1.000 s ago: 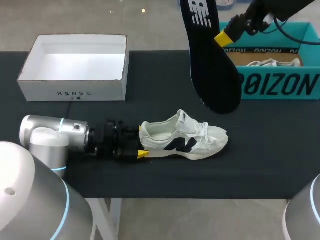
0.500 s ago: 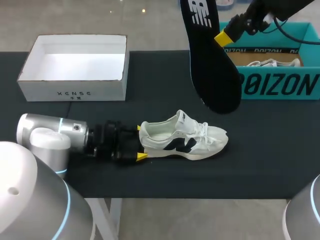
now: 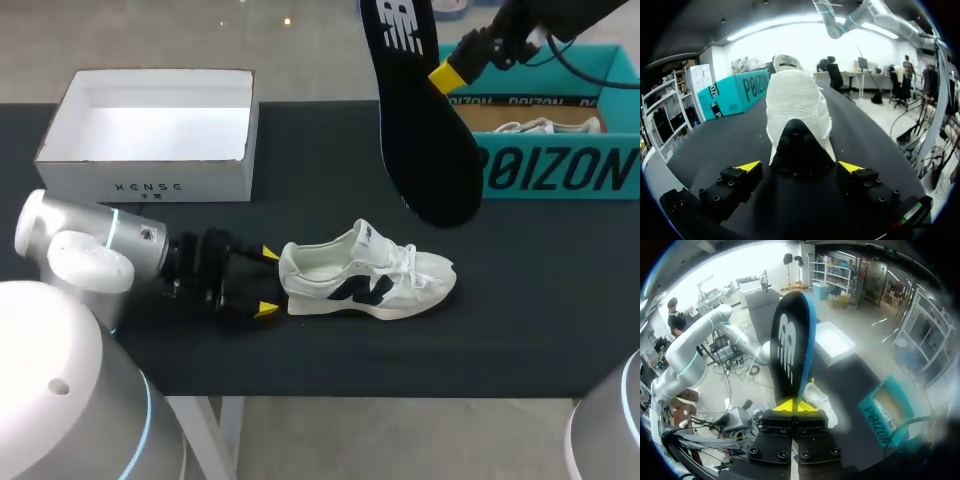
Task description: Take the shoe out of the shoebox, open the shoe tongue, remove and reinsert the insole, then place the shoe into the shoebox
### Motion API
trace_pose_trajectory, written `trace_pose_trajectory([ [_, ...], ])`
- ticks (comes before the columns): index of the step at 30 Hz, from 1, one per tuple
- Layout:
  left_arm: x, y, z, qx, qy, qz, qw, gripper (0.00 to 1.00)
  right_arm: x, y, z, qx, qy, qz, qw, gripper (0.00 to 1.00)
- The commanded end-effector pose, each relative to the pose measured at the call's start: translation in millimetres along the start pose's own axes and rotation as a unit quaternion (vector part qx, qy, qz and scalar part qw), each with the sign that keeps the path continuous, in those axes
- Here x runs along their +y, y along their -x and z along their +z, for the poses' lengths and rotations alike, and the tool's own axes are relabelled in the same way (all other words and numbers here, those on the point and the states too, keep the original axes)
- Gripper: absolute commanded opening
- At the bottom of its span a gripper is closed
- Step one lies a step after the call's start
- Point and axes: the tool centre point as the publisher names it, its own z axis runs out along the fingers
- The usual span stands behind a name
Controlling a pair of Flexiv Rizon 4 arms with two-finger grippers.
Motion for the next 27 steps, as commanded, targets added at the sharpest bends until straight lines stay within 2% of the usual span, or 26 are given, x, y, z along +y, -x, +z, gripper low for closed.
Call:
trace_pose_trajectory([
  [1,-20.2,3.8,-20.0,0.031,0.146,0.001,0.989,1.0,1.9,0.7,0.2,0.0,-0.002,0.001,1.0,0.0],
  [4,-26.8,5.8,-29.0,0.049,0.213,-0.006,0.976,1.0,1.9,0.7,0.2,0.0,-0.002,0.001,1.0,0.0],
  [8,-35.6,5.6,-36.9,0.066,0.275,-0.017,0.959,1.0,1.9,0.7,0.2,0.0,-0.002,0.001,1.0,0.0],
  [10,-40.3,4.8,-39.0,0.074,0.284,-0.02,0.956,1.0,1.9,0.7,0.2,0.0,-0.002,0.001,1.0,0.0],
  [16,-46.4,3.0,-40.5,0.085,0.342,-0.018,0.936,1.0,1.9,0.7,0.2,0.0,-0.002,0.001,1.0,0.0],
  [27,-64.2,1.5,-46.5,0.083,0.371,0.007,0.925,1.0,1.9,0.7,0.2,0.0,-0.002,0.001,1.0,0.0],
])
